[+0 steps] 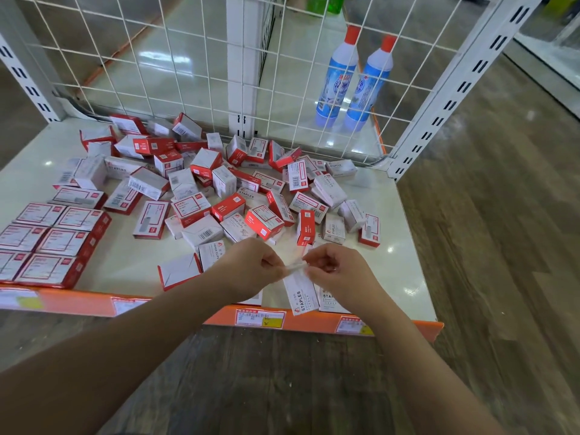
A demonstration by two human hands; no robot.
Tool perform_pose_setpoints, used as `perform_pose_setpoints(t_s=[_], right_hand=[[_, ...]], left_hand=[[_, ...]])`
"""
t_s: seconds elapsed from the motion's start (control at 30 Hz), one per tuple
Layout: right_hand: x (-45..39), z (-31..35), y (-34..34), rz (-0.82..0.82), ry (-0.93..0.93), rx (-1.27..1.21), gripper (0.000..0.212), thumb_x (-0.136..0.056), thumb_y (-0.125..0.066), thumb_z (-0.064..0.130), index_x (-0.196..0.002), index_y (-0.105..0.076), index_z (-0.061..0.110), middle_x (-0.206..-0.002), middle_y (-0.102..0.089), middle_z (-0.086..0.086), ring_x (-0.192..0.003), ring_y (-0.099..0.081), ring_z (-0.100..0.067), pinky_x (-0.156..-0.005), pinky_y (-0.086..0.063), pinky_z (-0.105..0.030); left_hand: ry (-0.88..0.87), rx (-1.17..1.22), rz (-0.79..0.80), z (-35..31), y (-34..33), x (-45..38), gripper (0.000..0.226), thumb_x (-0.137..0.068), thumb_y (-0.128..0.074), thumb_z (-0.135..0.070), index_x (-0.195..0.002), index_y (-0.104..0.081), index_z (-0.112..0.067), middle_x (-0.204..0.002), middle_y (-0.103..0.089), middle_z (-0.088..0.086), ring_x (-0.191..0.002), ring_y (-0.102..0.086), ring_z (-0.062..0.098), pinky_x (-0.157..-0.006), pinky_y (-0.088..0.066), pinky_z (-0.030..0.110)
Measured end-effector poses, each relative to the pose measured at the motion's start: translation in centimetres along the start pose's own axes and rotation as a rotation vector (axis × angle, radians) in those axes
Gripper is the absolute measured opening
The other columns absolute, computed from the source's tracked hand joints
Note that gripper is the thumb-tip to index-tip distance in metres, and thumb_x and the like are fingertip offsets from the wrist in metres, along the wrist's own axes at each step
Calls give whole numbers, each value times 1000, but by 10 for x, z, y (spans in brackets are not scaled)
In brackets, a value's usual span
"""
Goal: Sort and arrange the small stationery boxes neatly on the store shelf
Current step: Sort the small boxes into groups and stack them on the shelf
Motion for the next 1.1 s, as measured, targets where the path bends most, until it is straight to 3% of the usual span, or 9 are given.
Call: perform_pose_setpoints(t_s=[0.1, 0.23, 0.37, 0.47, 0.6, 0.73, 0.8, 0.9, 1.1], right_hand=[[1, 0, 6, -81, -55, -172, 7, -86, -62, 13, -89, -60, 19, -81, -62, 5, -73, -59, -8, -61, -47, -12], [-1, -4, 15, -302, -172, -525, 7, -83, -63, 7, -88, -59, 10, -89, -65, -9, -78, -61, -17, -66, -50, -22], [-1, -3, 12, -342, -264, -784, 20, -84, -61, 7, -103, -54, 10, -101, -64, -12, -85, -64, -20, -76, -53, -27], [2, -3, 5, -275, -265, -753, 22, -88, -58, 13, -108, -55, 22, -105, -67, -9, -91, -67, -20, -84, -55, -33], [7, -4, -1, -192, -275, -669, 25, -92, -53, 14, -111, -57, 30, -107, -66, -4, -85, -67, -20, -71, -55, -25], [10, -9, -5, -209, -379, -824, 21, -93, -52, 10, -99, -64, 25, -105, -66, -2, -86, -64, -20, -78, -55, -30], [10, -10, -7, -221, -406, -882, 22, -93, -52, 7, -90, -63, 25, -100, -67, -5, -86, -64, -18, -76, -55, -27], [11, -11, -9, -218, -403, -916, 18, -92, -53, 6, -97, -59, 22, -96, -69, -8, -84, -65, -18, -72, -55, -25], [7, -10, -10, -163, -333, -775, 31, -89, -58, 6, -103, -55, 34, -103, -64, -2, -93, -61, -21, -66, -55, -20]], left_hand=[[56, 47, -11, 2, 0, -1, 19, -90, -57, -30, -87, -64, -13, -89, -64, 4, -84, -61, 19, -75, -51, 31], [94, 70, 61, 6, -5, 0, 28, -94, -52, -25, -112, -62, -7, -112, -63, 6, -95, -58, 16, -84, -45, 26], [119, 186, 115, 4, -6, 0, 30, -93, -54, -19, -120, -60, -8, -119, -60, 6, -82, -58, 11, -84, -50, 26], [143, 290, 111, -1, -4, 1, 31, -92, -55, -18, -123, -56, -11, -117, -57, 3, -78, -59, 13, -74, -52, 22], [193, 450, 77, -3, 1, 2, 21, -93, -54, -15, -113, -61, -13, -96, -60, -1, -69, -61, 10, -59, -52, 14], [242, 519, 84, -2, 1, 3, 24, -91, -57, -13, -115, -61, -9, -93, -62, 2, -74, -64, 13, -64, -56, 19], [240, 504, 97, -1, -2, 4, 28, -91, -57, -13, -118, -60, -6, -94, -64, 5, -73, -64, 14, -59, -55, 17], [246, 518, 109, -1, -4, 5, 30, -91, -57, -11, -120, -58, -4, -98, -65, 9, -77, -64, 17, -64, -55, 21], [264, 603, 64, -1, 1, 3, 31, -91, -57, -10, -122, -57, -12, -100, -63, 6, -82, -64, 18, -72, -56, 24]])
Point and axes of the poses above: each hand's wrist, its own x-axis away from the middle knuckle, its own y-axis out of the back of the hand, z = x × y, the point moved 2 cm from there along -x, towards the middle knuckle
